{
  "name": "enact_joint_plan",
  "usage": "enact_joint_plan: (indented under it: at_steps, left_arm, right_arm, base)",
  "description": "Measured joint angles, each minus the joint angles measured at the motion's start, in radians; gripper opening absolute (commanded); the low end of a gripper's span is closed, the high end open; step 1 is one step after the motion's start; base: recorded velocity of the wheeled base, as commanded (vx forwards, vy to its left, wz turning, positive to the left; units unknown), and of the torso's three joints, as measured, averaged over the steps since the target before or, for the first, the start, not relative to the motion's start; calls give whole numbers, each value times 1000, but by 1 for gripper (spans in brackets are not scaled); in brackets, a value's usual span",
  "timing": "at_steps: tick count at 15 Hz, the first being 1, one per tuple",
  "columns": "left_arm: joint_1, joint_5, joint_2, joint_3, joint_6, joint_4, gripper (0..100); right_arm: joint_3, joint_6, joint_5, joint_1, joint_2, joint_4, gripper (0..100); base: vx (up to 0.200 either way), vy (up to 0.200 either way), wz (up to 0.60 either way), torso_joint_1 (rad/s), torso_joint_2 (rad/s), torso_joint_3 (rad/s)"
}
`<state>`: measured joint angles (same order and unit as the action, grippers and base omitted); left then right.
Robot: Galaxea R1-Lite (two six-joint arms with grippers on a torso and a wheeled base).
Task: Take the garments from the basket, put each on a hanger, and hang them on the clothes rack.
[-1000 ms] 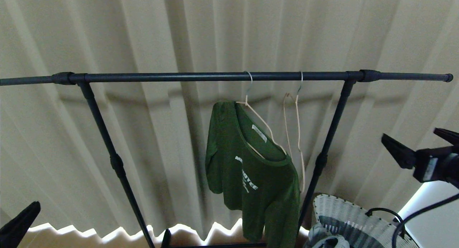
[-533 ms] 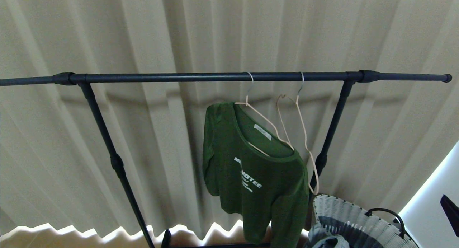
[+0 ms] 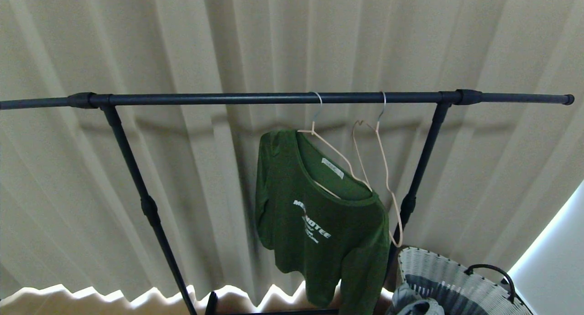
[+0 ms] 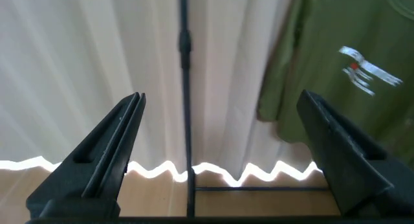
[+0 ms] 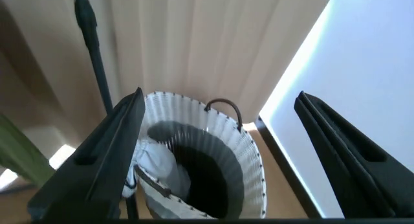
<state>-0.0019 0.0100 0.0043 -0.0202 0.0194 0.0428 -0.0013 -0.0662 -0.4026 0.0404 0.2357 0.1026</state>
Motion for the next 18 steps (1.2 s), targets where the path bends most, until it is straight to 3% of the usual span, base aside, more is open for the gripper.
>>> enact_joint_plan:
  at_steps: [4,10,13,18]
  left_arm:
    - [1,-11,-3,4,2,0,100]
    - [0,-11,-4,5,1,-3,100]
    - [1,-11,-4,5,1,-4,100]
    - [0,-10,-4,5,1,-3,100]
  right_arm:
    - [1,11,-7,-33,-182,-12,100]
    - [1,27,5,-39,-234,6,100]
    - [1,128,6,-39,-234,6,100]
    - [1,139,5,-39,-234,6,100]
  base:
    - [-150,0,0,10,3,-1]
    - [-200,0,0,-2,2,5]
    - [0,0,0,0,0,0]
    - [0,0,0,0,0,0]
